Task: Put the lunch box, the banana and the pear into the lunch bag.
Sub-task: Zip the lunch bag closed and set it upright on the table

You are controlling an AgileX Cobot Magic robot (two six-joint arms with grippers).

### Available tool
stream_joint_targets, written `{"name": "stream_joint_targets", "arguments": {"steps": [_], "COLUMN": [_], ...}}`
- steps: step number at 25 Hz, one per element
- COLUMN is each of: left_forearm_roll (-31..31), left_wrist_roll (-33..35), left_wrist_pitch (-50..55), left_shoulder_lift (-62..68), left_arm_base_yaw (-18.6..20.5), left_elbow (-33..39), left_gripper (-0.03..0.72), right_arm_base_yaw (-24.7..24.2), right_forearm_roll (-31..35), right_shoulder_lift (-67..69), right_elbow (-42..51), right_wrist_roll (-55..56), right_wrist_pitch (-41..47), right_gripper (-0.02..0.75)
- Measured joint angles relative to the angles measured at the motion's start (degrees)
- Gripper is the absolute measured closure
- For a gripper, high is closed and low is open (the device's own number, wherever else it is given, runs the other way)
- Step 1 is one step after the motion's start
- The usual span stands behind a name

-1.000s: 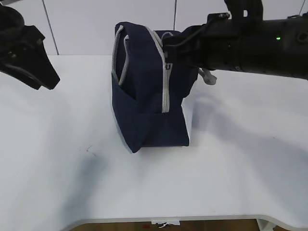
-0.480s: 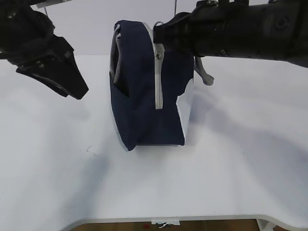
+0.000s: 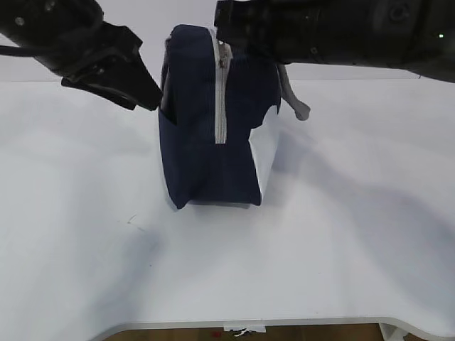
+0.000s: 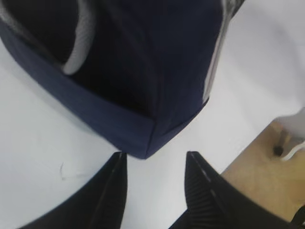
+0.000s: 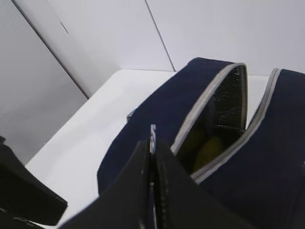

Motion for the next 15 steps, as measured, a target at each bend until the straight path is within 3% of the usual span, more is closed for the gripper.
{"name": "stream_joint_targets", "arguments": {"steps": [15], "left_forearm_roll": [-10.33], "left_wrist_roll": [4.82], "left_wrist_pitch": [-8.81], "left_shoulder_lift": [5.8], "left_arm_base_yaw": [0.0], "left_elbow": [0.21], "left_gripper": [0.367], "right_arm_base_yaw": [0.0], "right_forearm_roll": [-0.1], "right_shoulder_lift": [0.0], "right_elbow": [-0.96], "right_wrist_roll": [5.81], "right_wrist_pitch": [-1.83], "right_gripper": [0.749]}}
